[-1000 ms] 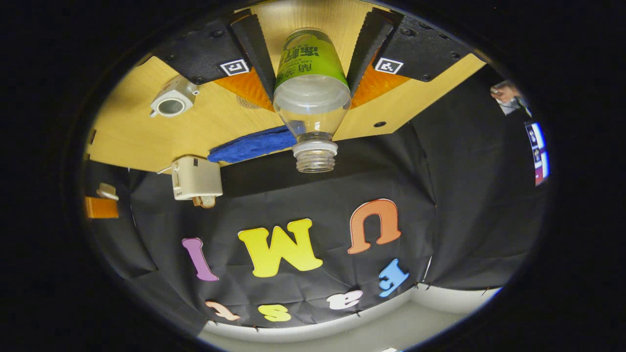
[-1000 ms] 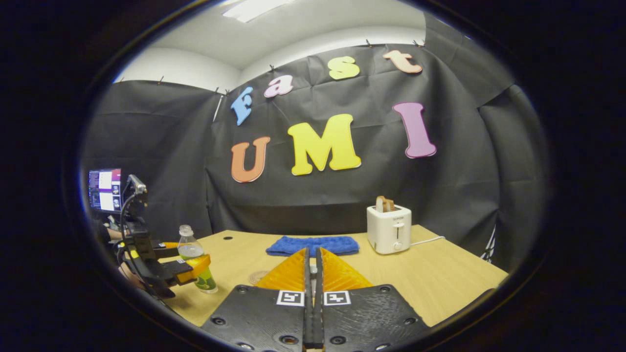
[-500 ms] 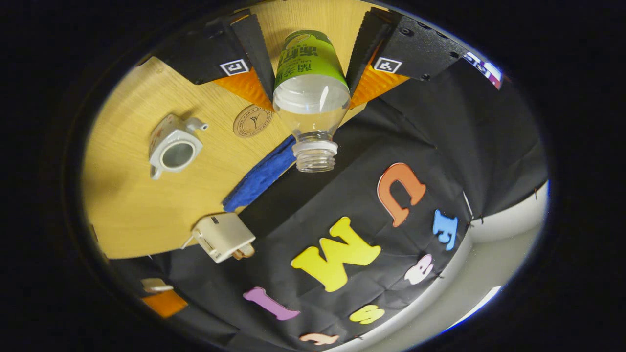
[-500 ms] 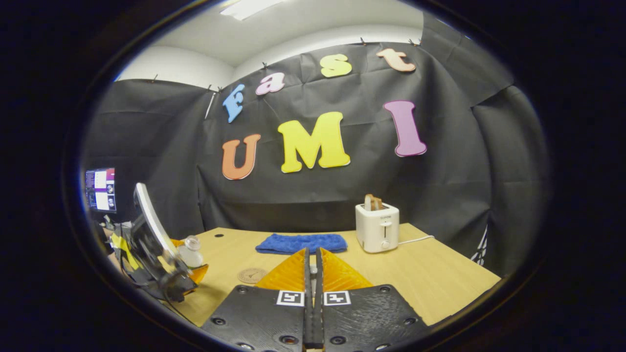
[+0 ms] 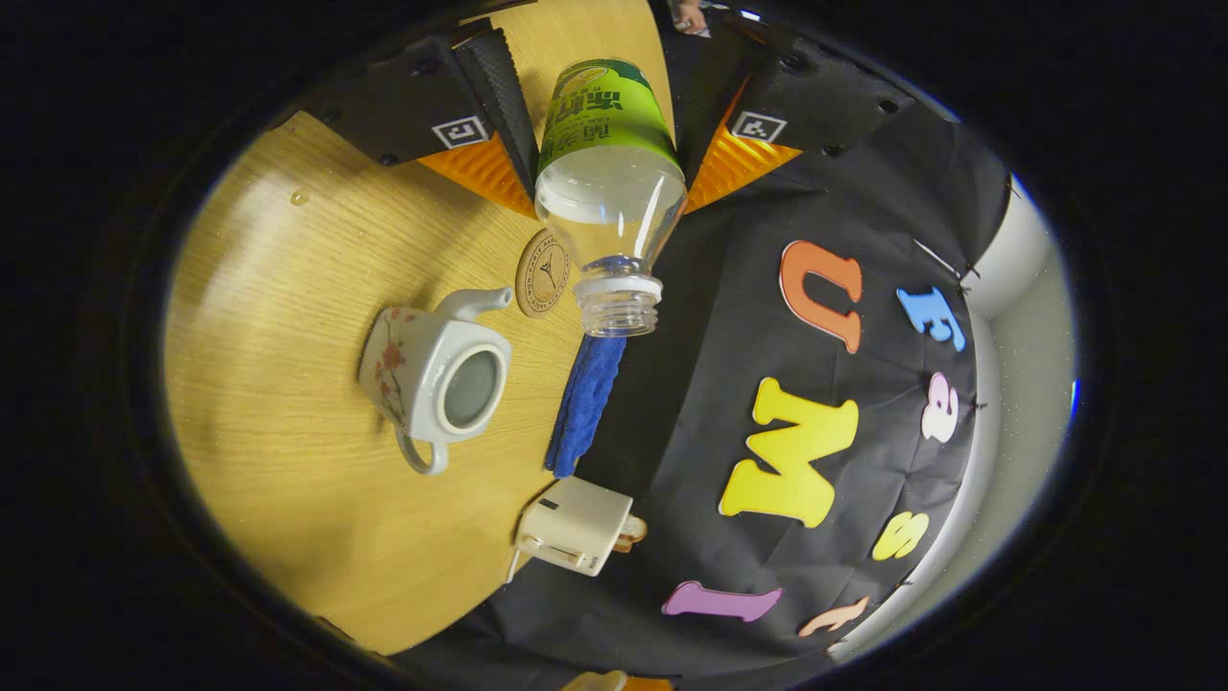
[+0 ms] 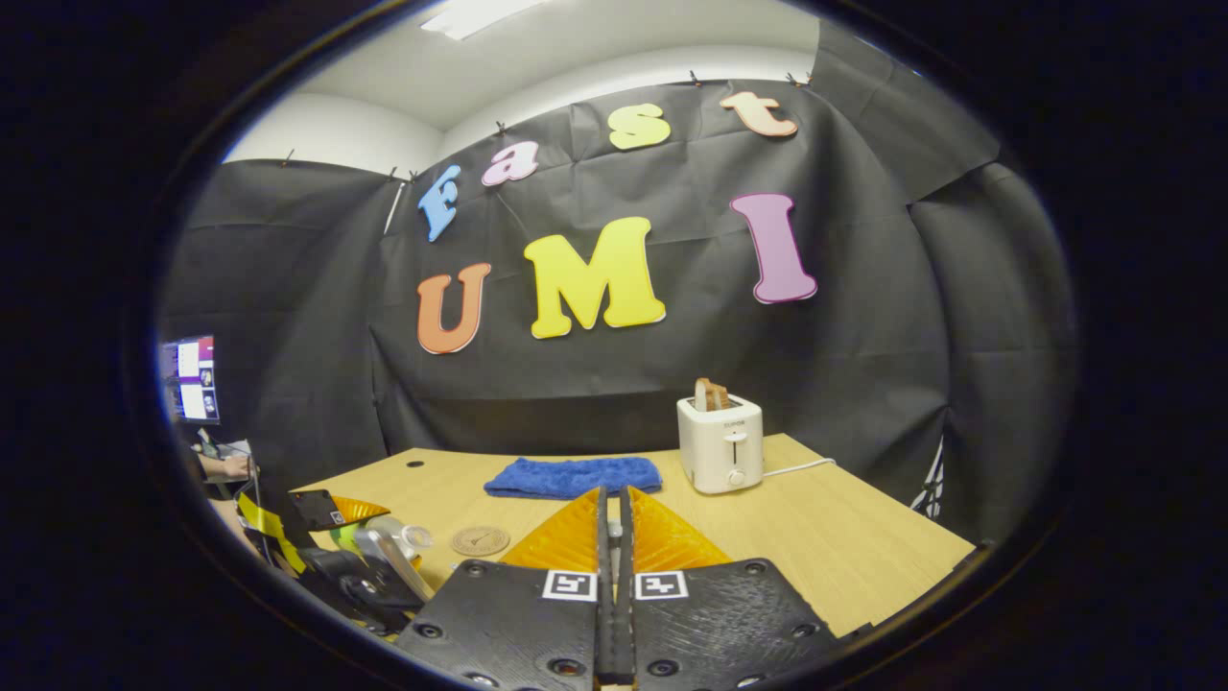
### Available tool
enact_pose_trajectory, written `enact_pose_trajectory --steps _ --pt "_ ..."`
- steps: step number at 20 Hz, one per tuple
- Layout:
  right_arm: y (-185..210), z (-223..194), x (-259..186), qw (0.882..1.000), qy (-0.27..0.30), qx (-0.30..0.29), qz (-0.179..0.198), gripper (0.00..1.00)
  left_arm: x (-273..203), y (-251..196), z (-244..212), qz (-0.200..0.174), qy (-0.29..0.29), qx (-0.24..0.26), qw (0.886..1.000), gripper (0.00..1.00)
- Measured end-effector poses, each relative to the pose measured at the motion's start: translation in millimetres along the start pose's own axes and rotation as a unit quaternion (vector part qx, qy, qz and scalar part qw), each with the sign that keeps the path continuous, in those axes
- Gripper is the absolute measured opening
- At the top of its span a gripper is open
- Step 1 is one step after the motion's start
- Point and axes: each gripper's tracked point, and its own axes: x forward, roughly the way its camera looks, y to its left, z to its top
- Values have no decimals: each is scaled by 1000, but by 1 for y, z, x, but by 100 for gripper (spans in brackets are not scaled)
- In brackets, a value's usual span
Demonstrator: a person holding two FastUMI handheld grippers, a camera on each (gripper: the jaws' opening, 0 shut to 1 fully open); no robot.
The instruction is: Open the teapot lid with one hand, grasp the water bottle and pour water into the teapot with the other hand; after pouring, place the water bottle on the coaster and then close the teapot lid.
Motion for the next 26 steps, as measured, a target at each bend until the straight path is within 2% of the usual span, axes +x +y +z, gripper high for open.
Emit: enact_pose_trajectory --steps 2,3,4,7,8,9,13,19,26 --pt "-3 1 0 1000 -1 2 -3 0 0 0 2 0 4 38 999 76" --pt "-5 3 -1 1000 -3 3 -5 0 -3 -1 5 1 4 52 999 73" --pt "-6 3 -1 1000 -4 2 -7 0 -6 0 8 3 4 64 998 76" --pt "-11 6 -3 1000 -8 3 -11 0 -4 2 19 3 2 100 995 76" --pt "-11 7 -4 1000 -7 7 -9 0 0 4 22 0 4 115 993 73" --pt "-10 7 -3 1000 -6 13 -6 0 2 4 21 -2 10 133 991 76" --pt "-20 9 -4 1000 -6 28 -11 0 5 9 30 -2 9 199 980 76" --pt "-29 12 -5 999 -6 35 -20 0 5 13 32 -12 21 264 964 76" --pt "-27 16 -9 999 -7 52 -4 0 5 17 34 -13 28 310 950 76"
